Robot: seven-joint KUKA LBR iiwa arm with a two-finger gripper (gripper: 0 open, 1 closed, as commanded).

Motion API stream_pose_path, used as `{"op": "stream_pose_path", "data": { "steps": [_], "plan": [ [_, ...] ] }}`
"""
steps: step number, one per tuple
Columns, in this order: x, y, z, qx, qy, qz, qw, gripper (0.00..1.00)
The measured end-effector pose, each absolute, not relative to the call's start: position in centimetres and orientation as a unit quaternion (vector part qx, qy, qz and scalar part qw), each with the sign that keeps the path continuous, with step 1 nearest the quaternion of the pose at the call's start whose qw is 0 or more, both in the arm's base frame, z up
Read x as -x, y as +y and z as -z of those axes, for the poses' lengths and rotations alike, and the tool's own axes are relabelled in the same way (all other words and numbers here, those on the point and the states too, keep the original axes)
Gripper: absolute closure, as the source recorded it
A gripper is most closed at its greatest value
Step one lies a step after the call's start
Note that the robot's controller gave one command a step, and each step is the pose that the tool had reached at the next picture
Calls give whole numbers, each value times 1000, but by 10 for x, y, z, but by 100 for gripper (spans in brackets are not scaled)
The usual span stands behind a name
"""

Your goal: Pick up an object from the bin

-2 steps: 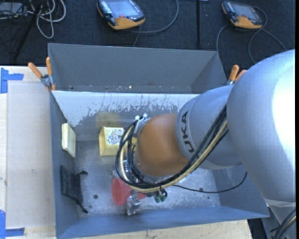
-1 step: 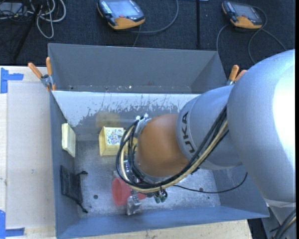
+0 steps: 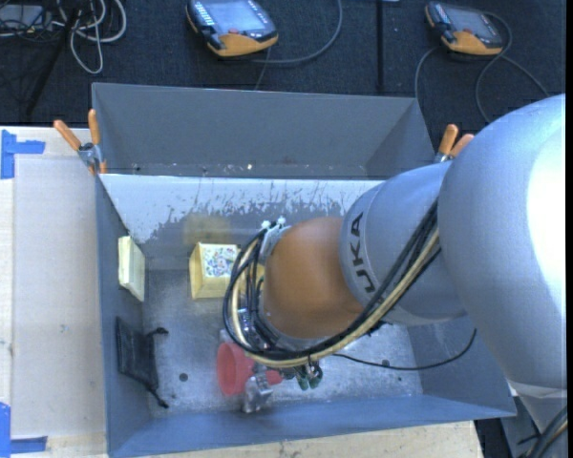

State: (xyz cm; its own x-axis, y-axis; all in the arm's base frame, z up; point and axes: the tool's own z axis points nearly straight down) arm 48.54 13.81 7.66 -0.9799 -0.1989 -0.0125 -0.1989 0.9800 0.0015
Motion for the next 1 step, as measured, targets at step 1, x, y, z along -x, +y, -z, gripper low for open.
{"op": "stream_pose_path", "data": {
  "steps": [1],
  "plan": [
    [-482, 137, -89, 105, 994, 0, -1, 100]
  ]
}}
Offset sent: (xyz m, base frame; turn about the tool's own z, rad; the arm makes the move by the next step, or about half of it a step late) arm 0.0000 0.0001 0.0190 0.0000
